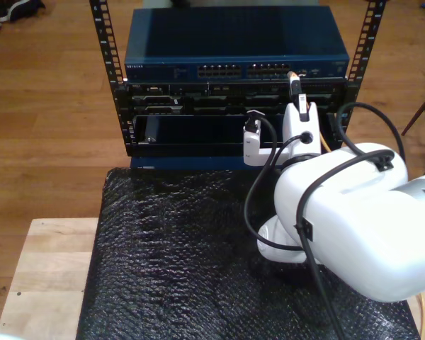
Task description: Grab the cable and plug it in
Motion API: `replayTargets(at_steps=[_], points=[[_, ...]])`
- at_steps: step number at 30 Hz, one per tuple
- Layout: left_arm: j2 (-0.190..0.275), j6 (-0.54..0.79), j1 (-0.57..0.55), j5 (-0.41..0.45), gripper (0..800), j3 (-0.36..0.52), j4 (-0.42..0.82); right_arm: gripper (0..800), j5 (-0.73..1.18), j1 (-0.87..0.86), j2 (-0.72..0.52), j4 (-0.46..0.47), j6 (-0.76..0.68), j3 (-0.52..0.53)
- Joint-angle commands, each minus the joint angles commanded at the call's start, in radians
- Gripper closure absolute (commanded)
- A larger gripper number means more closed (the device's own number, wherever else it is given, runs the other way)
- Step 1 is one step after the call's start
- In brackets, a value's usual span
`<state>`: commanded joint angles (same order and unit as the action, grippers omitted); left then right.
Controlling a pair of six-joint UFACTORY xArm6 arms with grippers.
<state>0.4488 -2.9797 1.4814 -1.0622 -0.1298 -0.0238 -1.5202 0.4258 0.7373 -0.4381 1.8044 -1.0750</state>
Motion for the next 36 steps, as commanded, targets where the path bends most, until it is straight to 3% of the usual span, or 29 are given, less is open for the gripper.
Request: replayTargets(at_steps=[14,36], points=[[0.000,0.000,0.000,0.000,0,0.000,0.000,800,0.012,-0.003,0.071,-0.011,0.002,-0.103],[0.000,0.000,0.000,0.000,0,0.000,0.000,800,0.072,-0.008,0.089,-0.034,-0.009,-0.152]])
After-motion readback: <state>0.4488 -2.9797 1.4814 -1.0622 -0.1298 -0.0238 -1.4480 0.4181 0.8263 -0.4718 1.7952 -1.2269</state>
